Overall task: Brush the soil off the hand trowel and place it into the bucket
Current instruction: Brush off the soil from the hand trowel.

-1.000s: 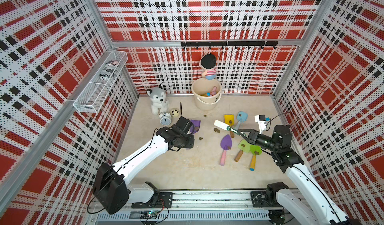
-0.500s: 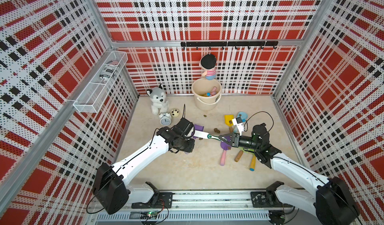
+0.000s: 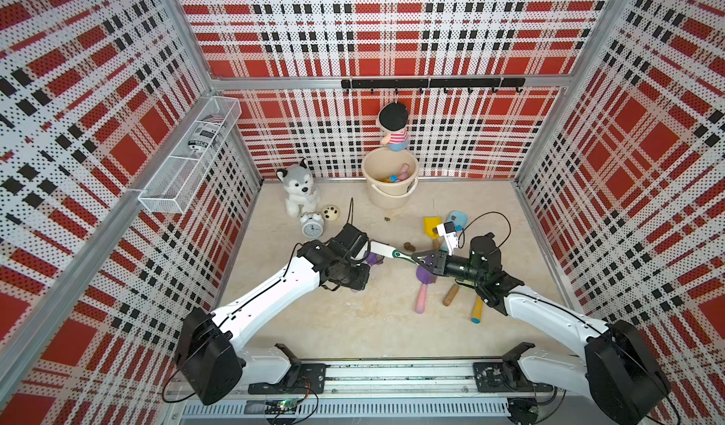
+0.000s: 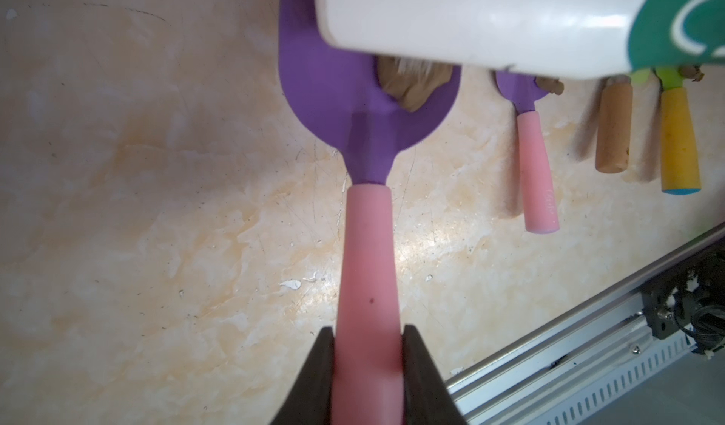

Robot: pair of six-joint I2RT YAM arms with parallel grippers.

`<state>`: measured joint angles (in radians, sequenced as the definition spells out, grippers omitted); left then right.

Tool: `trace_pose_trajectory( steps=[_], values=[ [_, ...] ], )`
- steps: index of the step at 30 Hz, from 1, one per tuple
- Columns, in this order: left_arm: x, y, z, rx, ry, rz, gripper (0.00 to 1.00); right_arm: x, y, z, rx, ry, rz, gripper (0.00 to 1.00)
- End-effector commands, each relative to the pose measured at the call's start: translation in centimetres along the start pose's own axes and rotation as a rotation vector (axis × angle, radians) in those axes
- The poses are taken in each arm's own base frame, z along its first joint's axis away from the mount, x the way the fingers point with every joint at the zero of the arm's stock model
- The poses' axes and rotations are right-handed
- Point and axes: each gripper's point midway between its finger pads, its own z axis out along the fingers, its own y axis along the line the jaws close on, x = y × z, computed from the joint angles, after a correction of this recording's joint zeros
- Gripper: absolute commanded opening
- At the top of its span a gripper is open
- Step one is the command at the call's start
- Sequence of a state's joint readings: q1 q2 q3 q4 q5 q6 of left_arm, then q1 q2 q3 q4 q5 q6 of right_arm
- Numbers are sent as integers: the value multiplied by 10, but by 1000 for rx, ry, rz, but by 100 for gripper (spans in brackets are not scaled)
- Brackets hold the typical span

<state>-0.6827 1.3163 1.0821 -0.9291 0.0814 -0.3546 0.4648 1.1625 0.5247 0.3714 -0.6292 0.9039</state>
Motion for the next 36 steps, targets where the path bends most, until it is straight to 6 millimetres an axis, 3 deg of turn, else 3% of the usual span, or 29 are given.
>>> trace_pose_trajectory(
  steps=[1, 6, 11, 15, 18, 30, 36],
  values=[
    [-10, -9, -8, 28, -43, 21, 0, -14, -9, -13, 75, -76, -22, 0],
    [-9, -10, -6, 24, -41, 27, 0, -23, 20, -20, 2, -82, -93, 0],
    [-11, -10, -5, 15, -44, 27, 0, 3, 49, -10, -140, 40, -130, 0],
    [-15, -12, -9, 17, -62, 28, 0, 24, 38, 0, -139, 121, -84, 0],
    [-16, -12, -10, 18, -65, 27, 0, 25, 24, 2, -78, 107, -65, 0],
    [-14, -14, -9, -5, -66, 49, 0, -2, -25, -13, 128, -24, 61, 0],
    [-14, -14, -9, -18, -68, 57, 0, -16, -28, -26, 142, -78, 63, 0]
  ],
)
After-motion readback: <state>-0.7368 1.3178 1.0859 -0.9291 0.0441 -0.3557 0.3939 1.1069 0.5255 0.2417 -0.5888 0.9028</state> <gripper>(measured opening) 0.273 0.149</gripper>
